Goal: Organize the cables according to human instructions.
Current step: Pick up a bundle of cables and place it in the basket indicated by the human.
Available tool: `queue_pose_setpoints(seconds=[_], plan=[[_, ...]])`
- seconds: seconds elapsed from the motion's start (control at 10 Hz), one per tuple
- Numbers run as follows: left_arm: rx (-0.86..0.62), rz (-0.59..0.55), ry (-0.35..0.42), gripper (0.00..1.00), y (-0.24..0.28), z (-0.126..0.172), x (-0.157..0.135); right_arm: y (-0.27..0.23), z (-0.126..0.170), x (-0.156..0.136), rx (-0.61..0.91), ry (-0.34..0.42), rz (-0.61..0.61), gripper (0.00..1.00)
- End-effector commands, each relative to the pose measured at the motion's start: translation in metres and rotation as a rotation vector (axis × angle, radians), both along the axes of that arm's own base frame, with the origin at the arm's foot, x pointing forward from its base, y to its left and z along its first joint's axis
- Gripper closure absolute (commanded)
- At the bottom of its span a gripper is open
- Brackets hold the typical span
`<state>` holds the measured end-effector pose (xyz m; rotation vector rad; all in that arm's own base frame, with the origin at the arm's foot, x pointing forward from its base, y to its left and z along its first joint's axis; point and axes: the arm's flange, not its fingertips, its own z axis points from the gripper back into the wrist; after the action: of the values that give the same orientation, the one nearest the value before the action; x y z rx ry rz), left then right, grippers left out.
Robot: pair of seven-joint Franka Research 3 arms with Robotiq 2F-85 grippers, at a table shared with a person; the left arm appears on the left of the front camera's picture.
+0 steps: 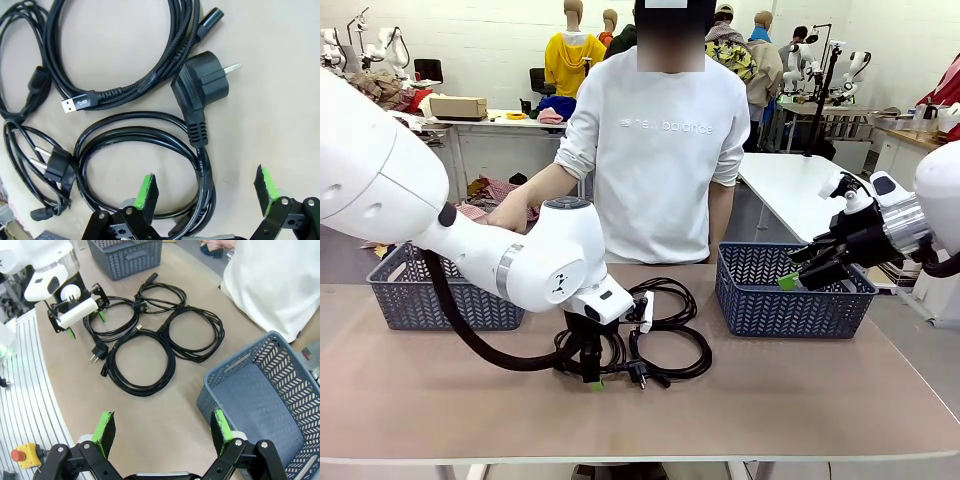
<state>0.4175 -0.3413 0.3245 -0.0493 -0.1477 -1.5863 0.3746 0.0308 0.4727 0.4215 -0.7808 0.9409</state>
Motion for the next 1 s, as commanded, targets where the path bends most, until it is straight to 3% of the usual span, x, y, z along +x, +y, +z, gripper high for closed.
queue_pose_setpoints(seconds=[0.0, 0.3, 0.4, 0.9], plan=[[0.043, 0.012, 0.006, 0.0, -0.0053, 0.0014, 0.0059, -0.0008, -0.0006, 0.0036, 0.011, -0.016, 0.019, 0.0], [0.052, 0.01, 0.031, 0.0, -0.0082, -0.0002, 0.0094, -0.0008, -0.0006, 0.0036, 0.011, -0.016, 0.019, 0.0], [0.063, 0.009, 0.037, 0.06, -0.0088, -0.0017, 0.0102, -0.0008, -0.0006, 0.0036, 0.011, -0.016, 0.019, 0.0], [0.079, 0.016, 0.034, 0.55, -0.0095, -0.0015, 0.0127, -0.0008, -0.0006, 0.0036, 0.011, -0.016, 0.019, 0.0]])
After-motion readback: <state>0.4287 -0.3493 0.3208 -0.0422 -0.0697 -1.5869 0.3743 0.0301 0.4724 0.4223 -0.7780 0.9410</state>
